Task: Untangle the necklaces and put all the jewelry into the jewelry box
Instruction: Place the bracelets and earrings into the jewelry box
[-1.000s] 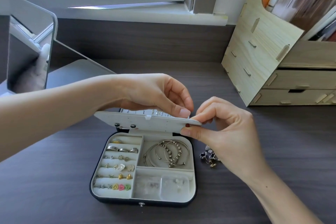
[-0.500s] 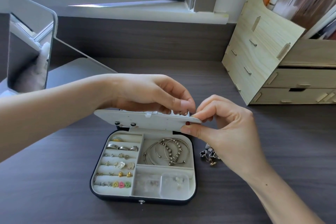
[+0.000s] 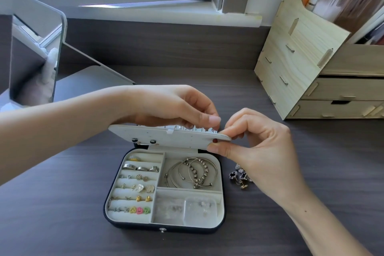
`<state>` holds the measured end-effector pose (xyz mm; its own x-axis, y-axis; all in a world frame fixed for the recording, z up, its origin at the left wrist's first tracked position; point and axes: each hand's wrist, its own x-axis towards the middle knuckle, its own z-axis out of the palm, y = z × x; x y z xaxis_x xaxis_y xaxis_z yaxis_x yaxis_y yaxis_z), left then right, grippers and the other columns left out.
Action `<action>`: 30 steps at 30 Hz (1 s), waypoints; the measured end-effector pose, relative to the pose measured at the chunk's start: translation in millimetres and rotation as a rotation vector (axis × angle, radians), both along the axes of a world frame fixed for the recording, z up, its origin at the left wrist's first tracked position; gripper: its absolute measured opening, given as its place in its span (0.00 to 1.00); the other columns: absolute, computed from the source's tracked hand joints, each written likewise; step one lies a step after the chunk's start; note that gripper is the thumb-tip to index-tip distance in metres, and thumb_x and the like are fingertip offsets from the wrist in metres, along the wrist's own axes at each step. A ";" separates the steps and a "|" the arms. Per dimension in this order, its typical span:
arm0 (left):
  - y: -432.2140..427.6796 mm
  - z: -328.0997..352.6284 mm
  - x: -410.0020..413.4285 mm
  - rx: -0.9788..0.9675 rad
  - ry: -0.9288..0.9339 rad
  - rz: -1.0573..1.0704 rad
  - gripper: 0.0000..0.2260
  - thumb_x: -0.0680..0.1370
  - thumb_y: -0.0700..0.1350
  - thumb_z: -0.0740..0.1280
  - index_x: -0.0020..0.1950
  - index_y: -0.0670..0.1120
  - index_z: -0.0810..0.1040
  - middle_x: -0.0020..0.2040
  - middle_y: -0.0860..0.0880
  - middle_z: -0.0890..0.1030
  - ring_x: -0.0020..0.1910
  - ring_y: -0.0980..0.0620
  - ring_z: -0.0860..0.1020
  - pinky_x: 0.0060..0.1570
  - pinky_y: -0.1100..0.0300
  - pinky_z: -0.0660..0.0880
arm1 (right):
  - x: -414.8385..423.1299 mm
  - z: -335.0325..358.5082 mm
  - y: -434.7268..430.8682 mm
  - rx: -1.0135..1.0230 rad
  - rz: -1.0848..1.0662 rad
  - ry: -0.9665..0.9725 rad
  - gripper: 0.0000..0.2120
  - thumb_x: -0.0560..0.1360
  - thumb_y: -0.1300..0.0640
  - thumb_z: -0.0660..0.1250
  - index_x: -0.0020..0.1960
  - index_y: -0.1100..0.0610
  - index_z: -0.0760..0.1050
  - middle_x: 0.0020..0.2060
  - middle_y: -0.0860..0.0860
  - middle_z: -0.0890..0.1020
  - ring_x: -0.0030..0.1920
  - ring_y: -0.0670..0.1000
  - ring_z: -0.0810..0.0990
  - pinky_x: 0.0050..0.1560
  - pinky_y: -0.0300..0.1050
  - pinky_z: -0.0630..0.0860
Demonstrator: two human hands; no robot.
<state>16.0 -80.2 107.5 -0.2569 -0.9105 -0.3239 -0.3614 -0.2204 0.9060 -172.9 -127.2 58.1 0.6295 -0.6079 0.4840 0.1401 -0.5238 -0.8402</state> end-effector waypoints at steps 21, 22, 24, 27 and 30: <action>-4.9 5.8 2.1 -0.021 0.003 -0.065 0.05 0.70 0.38 0.69 0.45 0.44 0.81 0.46 0.40 0.79 0.47 0.46 0.77 0.50 0.58 0.76 | 0.0 -0.1 0.1 0.010 0.009 0.003 0.09 0.59 0.60 0.78 0.33 0.54 0.78 0.34 0.45 0.79 0.36 0.45 0.77 0.40 0.32 0.70; -5.4 5.3 2.4 -0.017 0.008 -0.055 0.06 0.71 0.39 0.68 0.47 0.43 0.80 0.47 0.41 0.79 0.47 0.47 0.77 0.51 0.58 0.75 | -0.1 -0.1 0.2 0.011 0.007 0.004 0.09 0.59 0.59 0.78 0.33 0.54 0.78 0.34 0.45 0.79 0.36 0.45 0.76 0.40 0.33 0.70; -4.9 5.1 0.0 -0.012 -0.022 -0.056 0.07 0.71 0.44 0.68 0.48 0.43 0.79 0.47 0.43 0.79 0.48 0.47 0.76 0.55 0.52 0.73 | -0.1 -0.1 0.1 0.008 0.004 0.002 0.09 0.59 0.59 0.78 0.33 0.55 0.78 0.34 0.45 0.79 0.36 0.45 0.77 0.40 0.33 0.70; -3.5 4.6 -2.8 -0.039 -0.130 -0.065 0.10 0.70 0.51 0.70 0.45 0.45 0.80 0.44 0.46 0.80 0.44 0.50 0.77 0.54 0.50 0.74 | 0.4 -0.6 0.3 0.002 0.007 -0.002 0.09 0.59 0.60 0.78 0.33 0.54 0.78 0.33 0.44 0.79 0.36 0.45 0.77 0.40 0.33 0.70; -2.6 6.7 -1.9 -0.045 -0.135 -0.063 0.11 0.69 0.49 0.71 0.46 0.43 0.80 0.42 0.46 0.80 0.43 0.50 0.77 0.49 0.53 0.75 | 0.5 -1.1 0.3 0.010 0.003 -0.007 0.10 0.58 0.60 0.79 0.33 0.53 0.78 0.33 0.45 0.79 0.36 0.45 0.77 0.40 0.33 0.70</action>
<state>14.1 -82.8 114.2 -0.2706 -0.9083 -0.3189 -0.4921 -0.1542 0.8567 -172.3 -126.9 57.0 0.6279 -0.6110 0.4822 0.1472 -0.5151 -0.8444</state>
